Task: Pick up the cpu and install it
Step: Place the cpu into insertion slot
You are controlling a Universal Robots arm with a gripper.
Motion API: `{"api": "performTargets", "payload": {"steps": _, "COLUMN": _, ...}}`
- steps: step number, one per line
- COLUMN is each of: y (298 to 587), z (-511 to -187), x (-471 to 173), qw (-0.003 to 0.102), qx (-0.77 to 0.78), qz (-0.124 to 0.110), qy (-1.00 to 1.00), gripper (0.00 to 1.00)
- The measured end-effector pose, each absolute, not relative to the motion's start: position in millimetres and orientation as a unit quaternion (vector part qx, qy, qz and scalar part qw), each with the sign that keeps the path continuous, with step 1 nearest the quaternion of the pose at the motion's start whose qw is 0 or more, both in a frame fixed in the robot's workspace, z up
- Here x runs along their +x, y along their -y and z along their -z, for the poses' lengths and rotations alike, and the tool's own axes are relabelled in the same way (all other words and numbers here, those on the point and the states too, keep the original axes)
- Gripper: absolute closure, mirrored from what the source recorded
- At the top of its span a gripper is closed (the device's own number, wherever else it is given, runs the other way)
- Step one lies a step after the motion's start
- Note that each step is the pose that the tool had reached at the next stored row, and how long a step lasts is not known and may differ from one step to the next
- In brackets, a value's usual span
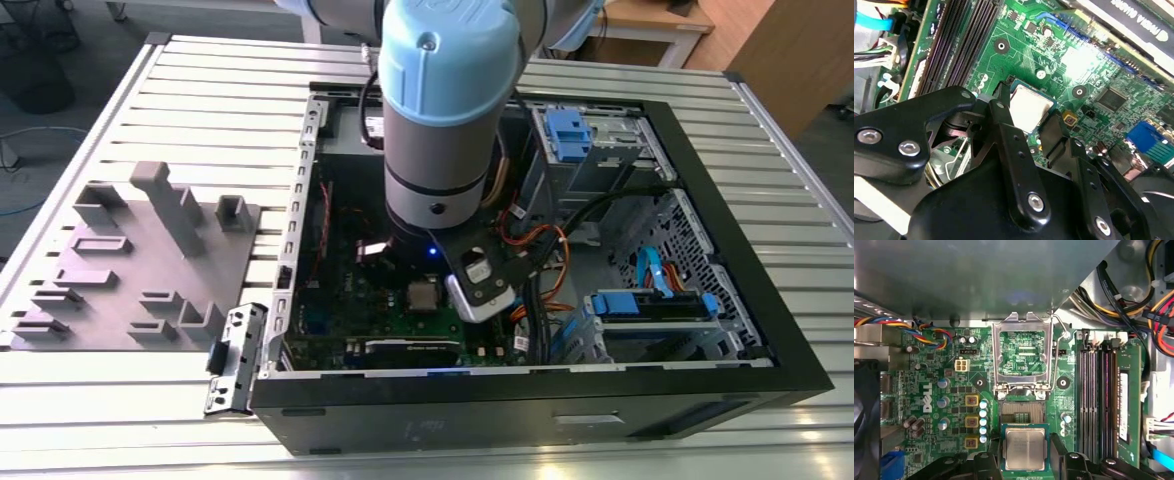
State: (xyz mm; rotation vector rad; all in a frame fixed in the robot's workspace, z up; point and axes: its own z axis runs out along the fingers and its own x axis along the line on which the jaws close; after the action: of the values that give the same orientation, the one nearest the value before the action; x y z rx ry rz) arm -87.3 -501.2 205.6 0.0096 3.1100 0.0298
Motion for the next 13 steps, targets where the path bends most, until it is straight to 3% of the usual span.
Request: {"api": "performTargets", "payload": {"steps": 13, "y": 494, "z": -193, "x": -88, "qw": 0.016, "qx": 0.003, "qz": -0.009, "qy": -1.0, "gripper": 0.53}}
